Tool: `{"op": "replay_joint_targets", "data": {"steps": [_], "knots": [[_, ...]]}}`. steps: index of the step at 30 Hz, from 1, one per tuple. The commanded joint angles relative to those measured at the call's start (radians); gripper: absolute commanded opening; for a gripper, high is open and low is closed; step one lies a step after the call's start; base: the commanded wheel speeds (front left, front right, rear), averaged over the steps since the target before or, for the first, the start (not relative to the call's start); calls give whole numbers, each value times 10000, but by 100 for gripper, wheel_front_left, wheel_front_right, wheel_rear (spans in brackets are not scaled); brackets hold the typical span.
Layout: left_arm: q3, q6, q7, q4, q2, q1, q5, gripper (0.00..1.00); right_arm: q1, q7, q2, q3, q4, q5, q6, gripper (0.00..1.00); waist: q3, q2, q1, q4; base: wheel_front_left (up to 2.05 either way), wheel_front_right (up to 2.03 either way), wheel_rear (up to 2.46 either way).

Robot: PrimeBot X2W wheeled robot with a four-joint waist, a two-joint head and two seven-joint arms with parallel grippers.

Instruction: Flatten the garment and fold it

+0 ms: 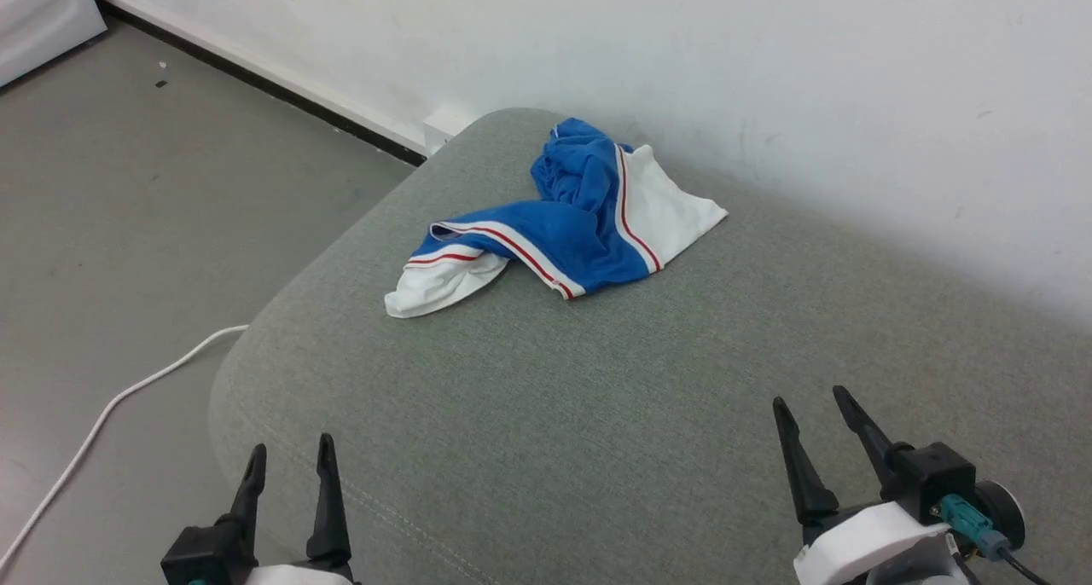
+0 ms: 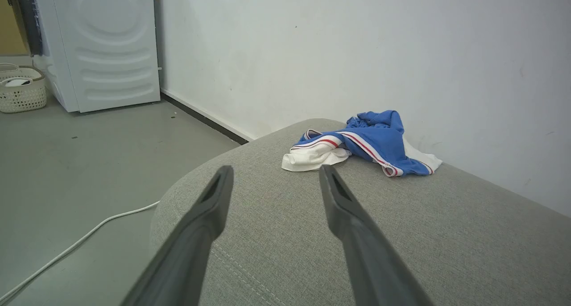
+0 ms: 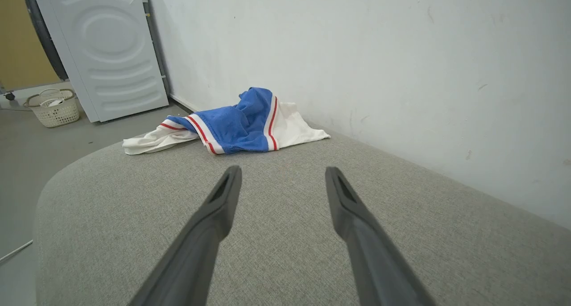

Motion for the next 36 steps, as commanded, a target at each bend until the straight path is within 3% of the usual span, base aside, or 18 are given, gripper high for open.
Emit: {"op": "replay_joint_targets", "data": {"steps": [1,8,14,20,31,36], "knots": [[52,-85,-59,-39,-53,-32,-77,100,-191,-55,30,-16,6,-27,-21,100,25,0,1,-28,0,0,0],[-8,-801,-1,-370,158,-1317,-547,100,-303,5,30,-166,-227,-335,-21,100,444,0,1,-161,0,0,0],[-554,-1164,1509,-1292,792,-3766,-637,100,-720,556,30,-223,-1234,-931,-21,100,1542,0,1,-496,0,0,0],[-674,-1314,2746,-986,1195,-6256,-1162,100,-1157,1353,30,-108,-2437,-1455,-21,100,2767,0,1,-883,0,0,0],[-1214,-1470,4808,2269,2361,-10157,-2075,100,-2029,2879,-448,905,-4624,-1747,-21,100,4848,0,1,-1866,0,0,0],[-1479,-1487,5860,3465,2441,-10915,-3529,100,-2270,3250,-557,1101,-5221,-1615,-21,100,5579,0,1,-2363,0,0,0]]}}
